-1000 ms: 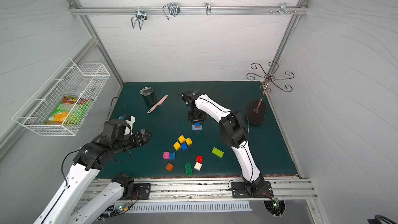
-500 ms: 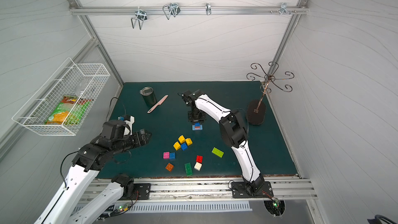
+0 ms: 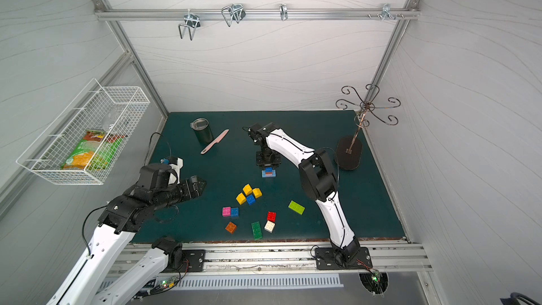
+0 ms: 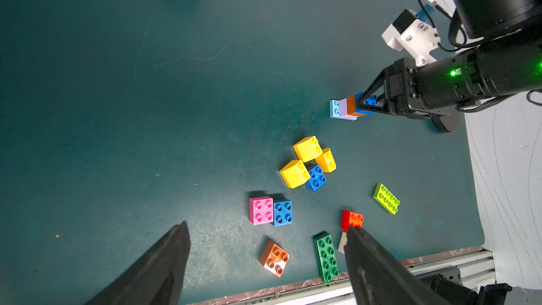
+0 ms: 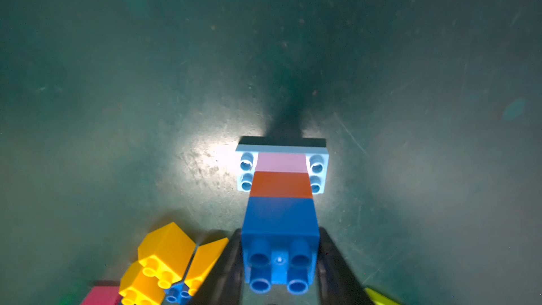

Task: Assemble the number 1 with lego
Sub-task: Assemble the lego brick with the lego brick, then move the lego brick at the center of the board.

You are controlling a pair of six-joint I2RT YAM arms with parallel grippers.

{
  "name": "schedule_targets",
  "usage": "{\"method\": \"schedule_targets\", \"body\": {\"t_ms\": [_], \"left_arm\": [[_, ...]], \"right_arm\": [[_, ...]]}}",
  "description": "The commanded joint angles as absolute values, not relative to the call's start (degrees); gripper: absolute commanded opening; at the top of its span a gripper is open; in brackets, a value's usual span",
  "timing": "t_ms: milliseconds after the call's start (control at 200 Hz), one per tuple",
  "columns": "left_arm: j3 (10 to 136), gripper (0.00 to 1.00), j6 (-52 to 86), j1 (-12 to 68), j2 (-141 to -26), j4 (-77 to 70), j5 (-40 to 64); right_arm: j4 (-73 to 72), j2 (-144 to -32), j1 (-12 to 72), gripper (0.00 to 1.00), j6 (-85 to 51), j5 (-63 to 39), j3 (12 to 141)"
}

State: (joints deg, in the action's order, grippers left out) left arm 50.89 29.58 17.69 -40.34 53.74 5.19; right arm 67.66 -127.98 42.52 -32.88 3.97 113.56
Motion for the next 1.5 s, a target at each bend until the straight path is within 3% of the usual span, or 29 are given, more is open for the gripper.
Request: {"method": "schedule_targets", "body": {"t_ms": [0, 110, 420, 595, 1241, 1496], "left_arm": [[51.42, 0.88, 29.27, 17.32, -40.34, 51.94, 5.33], [51.42, 0.88, 29.27, 17.31, -40.09, 52.02, 5.24], [51.44, 0.89, 29.36, 17.31, -39.47, 52.04, 4.85], [51.42, 0.89, 29.44, 17.31, -39.86, 52.20, 4.67], [51.59, 0.89, 29.55, 17.33, -40.47, 52.60, 3.90], [51.59, 0.89, 29.53, 17.40, -40.44, 52.61, 3.78]], "right_arm": [[70.58, -124.97, 43.10, 0.58, -33.64, 3.65, 114.91], [71.93, -121.99, 44.40, 0.70, -33.96, 4.51, 115.75], [66.67, -112.91, 52.21, 0.82, -38.23, 7.56, 101.54], [62.78, -113.54, 55.11, 0.83, -40.34, 6.34, 95.66], [61.92, -123.61, 56.68, 0.80, -40.86, 8.66, 97.90], [59.30, -117.48, 55.35, 0.78, -42.60, 11.33, 88.21]]}}
